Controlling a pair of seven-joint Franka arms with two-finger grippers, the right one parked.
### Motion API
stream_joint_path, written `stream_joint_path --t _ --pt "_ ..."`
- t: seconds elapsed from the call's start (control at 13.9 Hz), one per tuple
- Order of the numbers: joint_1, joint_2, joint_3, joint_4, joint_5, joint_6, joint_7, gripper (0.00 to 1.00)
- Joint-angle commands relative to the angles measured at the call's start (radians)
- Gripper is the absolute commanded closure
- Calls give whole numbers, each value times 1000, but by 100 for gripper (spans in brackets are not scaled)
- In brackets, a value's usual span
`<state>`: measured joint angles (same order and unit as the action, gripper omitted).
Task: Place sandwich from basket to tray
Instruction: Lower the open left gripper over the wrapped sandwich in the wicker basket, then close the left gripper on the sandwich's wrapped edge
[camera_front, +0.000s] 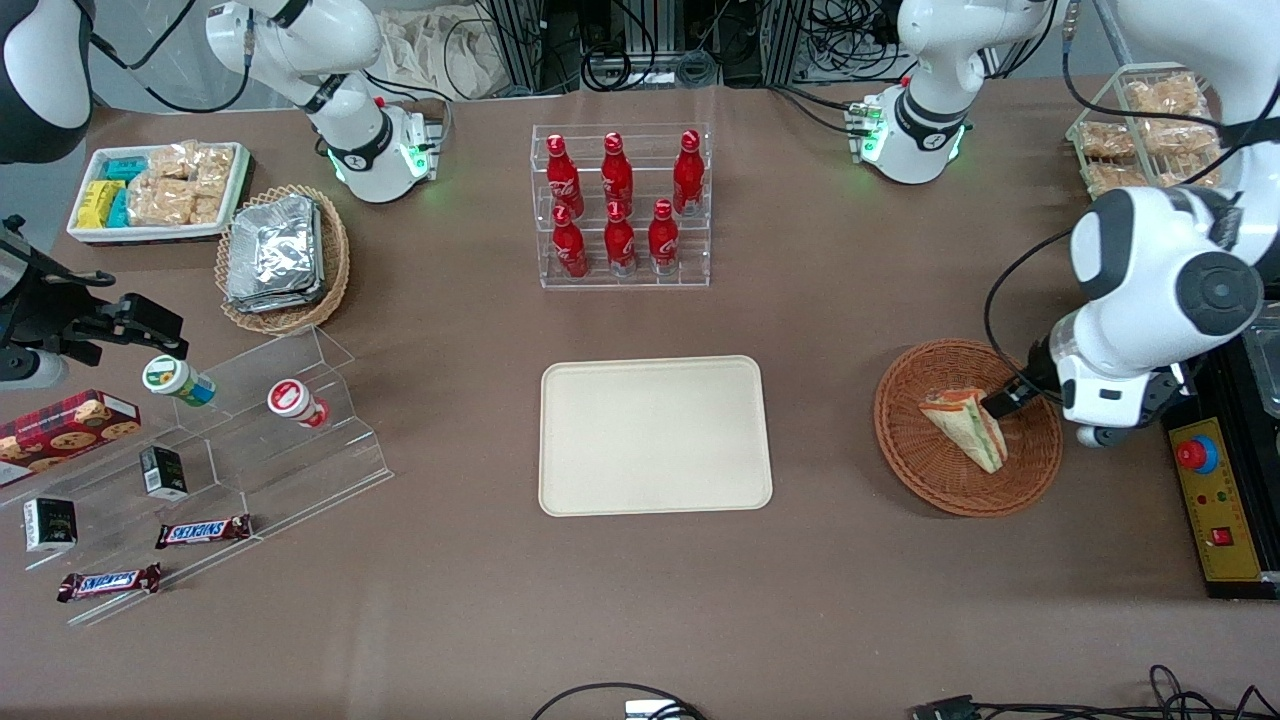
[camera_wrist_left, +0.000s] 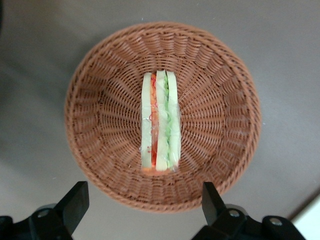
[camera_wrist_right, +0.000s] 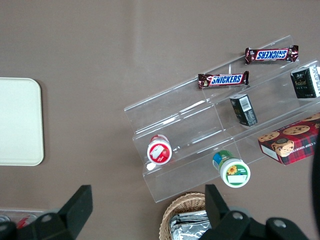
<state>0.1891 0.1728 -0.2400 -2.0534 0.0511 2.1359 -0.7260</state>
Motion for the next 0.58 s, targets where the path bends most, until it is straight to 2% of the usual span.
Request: stream_joint_path --t 0.0,0.51 --pt "4 -13 5 -89 -2 99 -30 0" --pt "3 114 7 -91 -2 245 -42 0"
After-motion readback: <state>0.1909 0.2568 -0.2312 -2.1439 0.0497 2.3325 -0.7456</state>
